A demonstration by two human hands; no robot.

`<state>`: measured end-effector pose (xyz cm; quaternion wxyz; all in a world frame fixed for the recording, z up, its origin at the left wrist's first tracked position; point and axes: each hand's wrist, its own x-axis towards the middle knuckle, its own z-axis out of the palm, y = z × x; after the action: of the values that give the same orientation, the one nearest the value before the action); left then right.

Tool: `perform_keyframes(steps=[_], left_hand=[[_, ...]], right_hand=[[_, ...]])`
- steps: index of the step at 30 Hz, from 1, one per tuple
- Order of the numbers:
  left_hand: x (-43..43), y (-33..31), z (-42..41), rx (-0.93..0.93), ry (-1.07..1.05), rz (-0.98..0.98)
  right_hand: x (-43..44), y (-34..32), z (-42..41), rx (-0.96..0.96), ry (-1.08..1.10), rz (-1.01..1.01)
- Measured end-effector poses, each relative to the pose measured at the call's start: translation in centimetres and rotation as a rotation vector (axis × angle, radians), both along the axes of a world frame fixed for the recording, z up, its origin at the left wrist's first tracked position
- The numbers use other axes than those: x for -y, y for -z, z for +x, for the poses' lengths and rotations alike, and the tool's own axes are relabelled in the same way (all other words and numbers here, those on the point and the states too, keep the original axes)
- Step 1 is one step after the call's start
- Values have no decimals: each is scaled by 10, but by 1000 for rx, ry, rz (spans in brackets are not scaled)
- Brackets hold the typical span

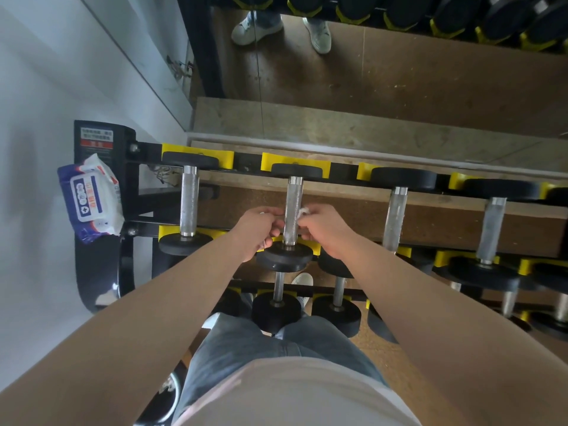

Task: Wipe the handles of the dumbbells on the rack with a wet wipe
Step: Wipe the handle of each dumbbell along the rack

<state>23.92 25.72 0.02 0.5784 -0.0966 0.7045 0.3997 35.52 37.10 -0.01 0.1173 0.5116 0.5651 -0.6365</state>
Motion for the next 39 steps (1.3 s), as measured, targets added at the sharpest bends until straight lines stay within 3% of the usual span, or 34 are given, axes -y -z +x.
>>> perform_keyframes(steps=[5, 8, 10, 13, 15, 17, 20, 21, 26, 30, 32, 34, 36, 37, 39], left_hand=[[1, 0, 0, -7, 16, -6], [1, -2, -1, -8, 24, -7], [1, -1, -2, -4, 24, -7], [1, 0, -3, 9, 37, -7], [0, 2, -3, 18, 36, -10], [-1, 3, -2, 21, 38, -18], [-2, 4, -3, 12, 43, -27], [-3, 4, -4, 7, 45, -27], [-1, 8, -7, -1, 40, -43], [0, 10, -6, -9, 60, -67], [-1, 12, -5, -19, 78, -73], [-2, 16, -7, -32, 88, -68], [-2, 18, -8, -43, 100, -48], [-2, 19, -8, -52, 103, -44], [-2, 19, -9, -62, 104, -50]], right_hand=[[-17, 7, -11, -20, 163, 30], [-23, 7, -23, -70, 305, -111], [-23, 3, -16, -7, 152, -167], [-24, -6, 4, 161, -312, -152], [-26, -5, 5, 186, -351, -168], [-31, 0, -5, 154, -165, -212], [-42, 5, -23, 15, 374, -415], [-45, 7, -25, -10, 395, -421], [-30, 11, 3, 157, -355, -153], [-27, 8, 1, 183, -544, 31], [-29, 7, -10, 141, -289, -15], [-35, 5, -20, 18, 184, -199], [-39, 6, -23, -61, 340, -262], [-39, 7, -22, -46, 261, -234], [-33, 7, -12, 48, -151, -46]])
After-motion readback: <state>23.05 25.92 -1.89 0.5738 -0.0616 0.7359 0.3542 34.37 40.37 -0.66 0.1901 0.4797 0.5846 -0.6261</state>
